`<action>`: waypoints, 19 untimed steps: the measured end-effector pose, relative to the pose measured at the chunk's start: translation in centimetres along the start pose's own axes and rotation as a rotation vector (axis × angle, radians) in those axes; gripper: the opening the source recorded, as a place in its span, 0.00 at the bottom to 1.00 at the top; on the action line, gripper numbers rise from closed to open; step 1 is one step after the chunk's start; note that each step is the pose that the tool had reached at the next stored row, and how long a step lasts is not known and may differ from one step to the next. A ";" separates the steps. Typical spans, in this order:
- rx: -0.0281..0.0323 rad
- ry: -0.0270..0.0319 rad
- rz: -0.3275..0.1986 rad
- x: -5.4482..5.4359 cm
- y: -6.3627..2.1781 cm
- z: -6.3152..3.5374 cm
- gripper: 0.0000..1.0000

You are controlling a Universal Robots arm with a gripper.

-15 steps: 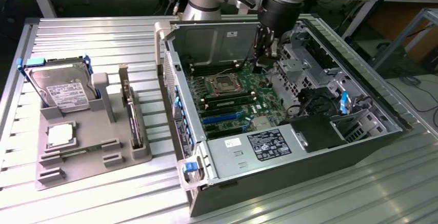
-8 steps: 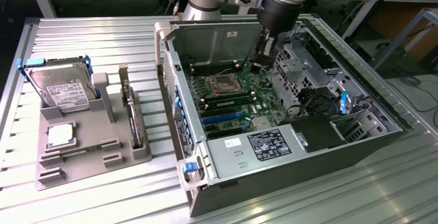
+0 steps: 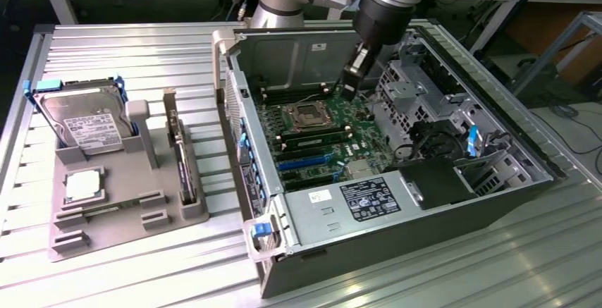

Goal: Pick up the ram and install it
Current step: 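Press down the ram until it locks into place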

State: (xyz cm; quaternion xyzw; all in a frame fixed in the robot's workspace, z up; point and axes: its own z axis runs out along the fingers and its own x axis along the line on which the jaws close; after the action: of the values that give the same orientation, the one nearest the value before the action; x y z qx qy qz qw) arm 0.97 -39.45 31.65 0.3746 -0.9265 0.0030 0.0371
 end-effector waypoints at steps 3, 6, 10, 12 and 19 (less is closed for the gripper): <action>-0.0052 -0.0017 0.073 0.0 0.00 0.04 0.11; -0.0126 -0.0040 0.177 0.0 0.00 0.11 0.11; -0.0224 -0.0071 0.315 0.0 0.00 0.19 0.11; -0.0276 -0.0087 0.389 0.0 0.00 0.23 0.11; -0.0398 -0.0126 0.560 0.0 -0.01 0.33 0.11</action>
State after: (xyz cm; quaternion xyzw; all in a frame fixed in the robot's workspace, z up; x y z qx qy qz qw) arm 0.97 -39.45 31.32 0.1032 -0.9940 -0.0074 0.0364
